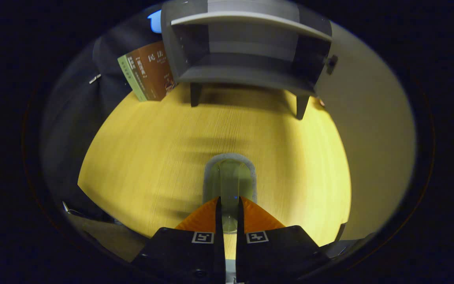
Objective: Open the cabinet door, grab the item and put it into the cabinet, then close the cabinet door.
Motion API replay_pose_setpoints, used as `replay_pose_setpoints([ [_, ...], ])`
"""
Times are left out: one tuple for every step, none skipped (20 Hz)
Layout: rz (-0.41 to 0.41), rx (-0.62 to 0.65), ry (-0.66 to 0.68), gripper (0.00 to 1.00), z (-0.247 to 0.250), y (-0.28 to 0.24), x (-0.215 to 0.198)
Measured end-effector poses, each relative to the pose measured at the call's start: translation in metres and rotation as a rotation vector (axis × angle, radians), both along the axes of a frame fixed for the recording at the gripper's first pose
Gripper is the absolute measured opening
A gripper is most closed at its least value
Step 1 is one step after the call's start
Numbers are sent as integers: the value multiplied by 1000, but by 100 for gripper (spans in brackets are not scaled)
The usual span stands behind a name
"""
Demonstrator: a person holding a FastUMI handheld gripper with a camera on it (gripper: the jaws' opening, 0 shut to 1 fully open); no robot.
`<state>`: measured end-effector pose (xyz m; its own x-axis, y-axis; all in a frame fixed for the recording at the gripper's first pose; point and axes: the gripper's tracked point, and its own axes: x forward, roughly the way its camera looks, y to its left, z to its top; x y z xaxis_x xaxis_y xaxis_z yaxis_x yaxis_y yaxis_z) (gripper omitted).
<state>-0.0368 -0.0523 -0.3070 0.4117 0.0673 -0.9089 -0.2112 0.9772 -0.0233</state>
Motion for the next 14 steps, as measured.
replay_pose_setpoints([
  [-10,15,-41,15,20,1,15],
  [-17,29,-87,15,38,3,32],
  [-15,35,-134,15,59,5,48],
  [-8,35,-181,15,78,6,64],
  [2,37,-224,15,97,7,79],
  [13,42,-263,15,114,11,96],
  [24,48,-302,15,130,15,113],
  [33,52,-335,15,146,18,127],
  [42,54,-366,15,160,21,143],
  [49,57,-391,15,167,24,157],
  [56,64,-416,15,177,27,172],
  [62,72,-444,15,190,33,188],
  [68,80,-474,15,202,38,203],
  [70,84,-504,15,212,43,221],
])
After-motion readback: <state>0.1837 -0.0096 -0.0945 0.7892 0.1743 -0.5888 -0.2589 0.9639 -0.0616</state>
